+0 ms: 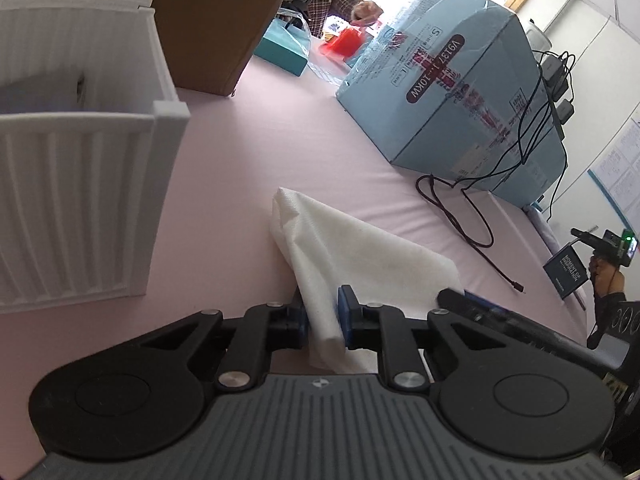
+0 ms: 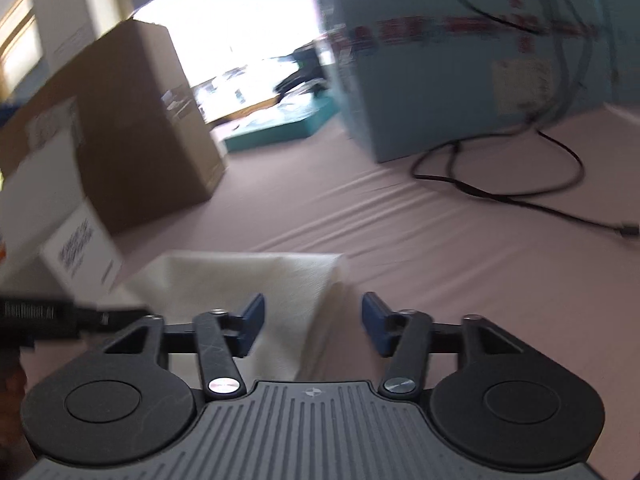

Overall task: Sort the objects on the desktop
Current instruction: 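Close the right gripper on the white cloth edge while the left gripper grasps it too, then lift the white cloth with both grippers and carry it to the box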

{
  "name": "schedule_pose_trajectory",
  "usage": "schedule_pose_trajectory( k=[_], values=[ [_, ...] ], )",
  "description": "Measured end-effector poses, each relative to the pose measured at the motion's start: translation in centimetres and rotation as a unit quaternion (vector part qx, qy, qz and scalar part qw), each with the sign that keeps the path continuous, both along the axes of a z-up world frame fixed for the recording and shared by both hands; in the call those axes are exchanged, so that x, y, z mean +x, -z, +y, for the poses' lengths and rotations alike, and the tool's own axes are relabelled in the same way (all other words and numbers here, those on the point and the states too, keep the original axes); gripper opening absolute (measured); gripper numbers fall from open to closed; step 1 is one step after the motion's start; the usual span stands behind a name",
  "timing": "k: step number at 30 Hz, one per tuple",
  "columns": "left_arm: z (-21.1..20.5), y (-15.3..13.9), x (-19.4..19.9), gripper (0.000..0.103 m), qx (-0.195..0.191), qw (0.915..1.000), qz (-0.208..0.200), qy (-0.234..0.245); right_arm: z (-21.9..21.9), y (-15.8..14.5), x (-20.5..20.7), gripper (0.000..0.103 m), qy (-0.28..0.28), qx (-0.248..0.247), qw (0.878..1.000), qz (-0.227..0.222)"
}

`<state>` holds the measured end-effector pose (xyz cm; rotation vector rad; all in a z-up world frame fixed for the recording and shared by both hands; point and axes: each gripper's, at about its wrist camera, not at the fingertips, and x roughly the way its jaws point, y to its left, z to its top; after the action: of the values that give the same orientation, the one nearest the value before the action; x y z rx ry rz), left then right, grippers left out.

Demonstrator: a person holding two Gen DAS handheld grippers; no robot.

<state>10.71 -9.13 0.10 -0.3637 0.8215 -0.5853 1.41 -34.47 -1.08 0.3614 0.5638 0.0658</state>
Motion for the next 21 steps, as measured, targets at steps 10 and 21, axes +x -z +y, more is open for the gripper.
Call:
schedule_pose_trajectory(
  k=[10,21],
  values=[
    [-0.3,-0.2,-0.7,0.014,0.020,0.9996,-0.022,0.000,1.2,0.3,0.5,0.025,-0.059,0.006,0.998,0.004],
    [-0.8,-1.2,-2.3,0.013,0.057,0.9947,-0.086,-0.002,2.1,-0.4,-0.5,0.008,-0.082,0.006,0.996,-0.040]
  ],
)
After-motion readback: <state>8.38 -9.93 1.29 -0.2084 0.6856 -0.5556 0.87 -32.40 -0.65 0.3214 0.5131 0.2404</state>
